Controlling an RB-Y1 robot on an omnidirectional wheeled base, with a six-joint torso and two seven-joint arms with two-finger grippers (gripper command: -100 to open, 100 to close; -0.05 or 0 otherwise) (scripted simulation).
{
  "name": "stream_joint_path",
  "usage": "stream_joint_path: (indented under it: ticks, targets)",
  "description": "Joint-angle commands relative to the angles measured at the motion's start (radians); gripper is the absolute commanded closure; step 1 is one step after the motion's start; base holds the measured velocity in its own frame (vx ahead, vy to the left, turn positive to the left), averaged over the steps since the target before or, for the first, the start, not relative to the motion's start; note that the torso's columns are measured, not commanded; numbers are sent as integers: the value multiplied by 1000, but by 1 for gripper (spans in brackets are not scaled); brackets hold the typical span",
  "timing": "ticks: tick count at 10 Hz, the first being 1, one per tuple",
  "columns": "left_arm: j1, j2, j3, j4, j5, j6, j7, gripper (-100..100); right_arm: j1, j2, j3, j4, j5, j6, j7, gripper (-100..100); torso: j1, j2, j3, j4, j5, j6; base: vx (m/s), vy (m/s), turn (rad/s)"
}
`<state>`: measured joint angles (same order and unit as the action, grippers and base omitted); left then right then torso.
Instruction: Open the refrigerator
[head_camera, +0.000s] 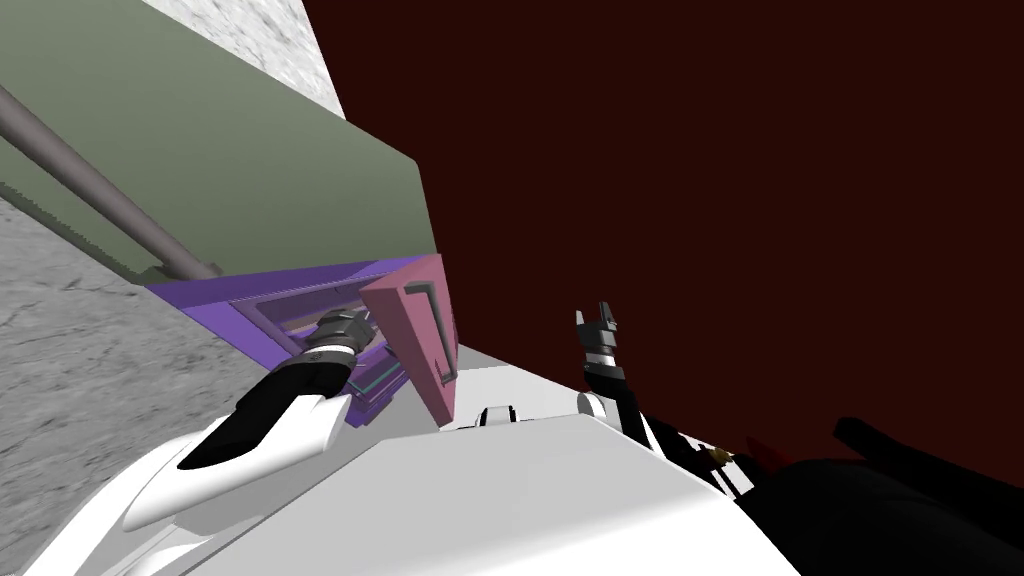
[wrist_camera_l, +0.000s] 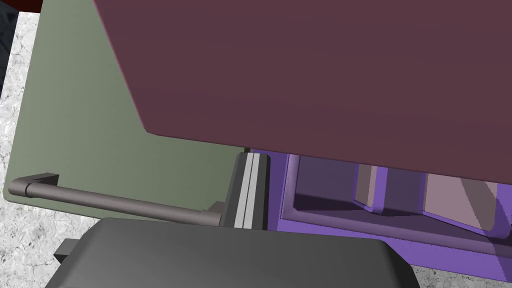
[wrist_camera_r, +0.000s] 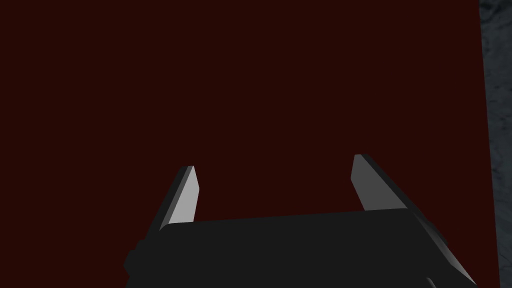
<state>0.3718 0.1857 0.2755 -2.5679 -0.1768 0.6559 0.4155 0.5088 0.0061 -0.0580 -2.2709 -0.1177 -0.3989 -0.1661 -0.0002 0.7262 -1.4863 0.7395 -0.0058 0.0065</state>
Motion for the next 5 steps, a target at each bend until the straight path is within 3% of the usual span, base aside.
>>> stream_joint_path:
  ticks: [1,2,3,4,5]
  targets:
    - [-25,-18,40,-2,-49,-7,24,100,0,0,0,0,0,0,0,0,-2,3,2,0,0,1,137,-408,75]
    - [-27,-25,55,-2,-65,-6,33,100,0,0,0,0,0,0,0,0,-3,3,3,0,0,-1,154,-392,83]
    - [-29,-13,50,8,-47,6,27,100,0,0,0,0,0,0,0,0,-2,5,4,0,1,-3,58,-183,44]
    - [-30,-14,51,44,-47,8,28,-100,0,0,0,0,0,0,0,0,11,11,8,1,5,-4,17,-57,-4]
    - [-31,-14,51,58,-47,7,27,-100,0,-1,0,0,0,0,0,0,18,11,9,-2,12,-5,17,-31,-4]
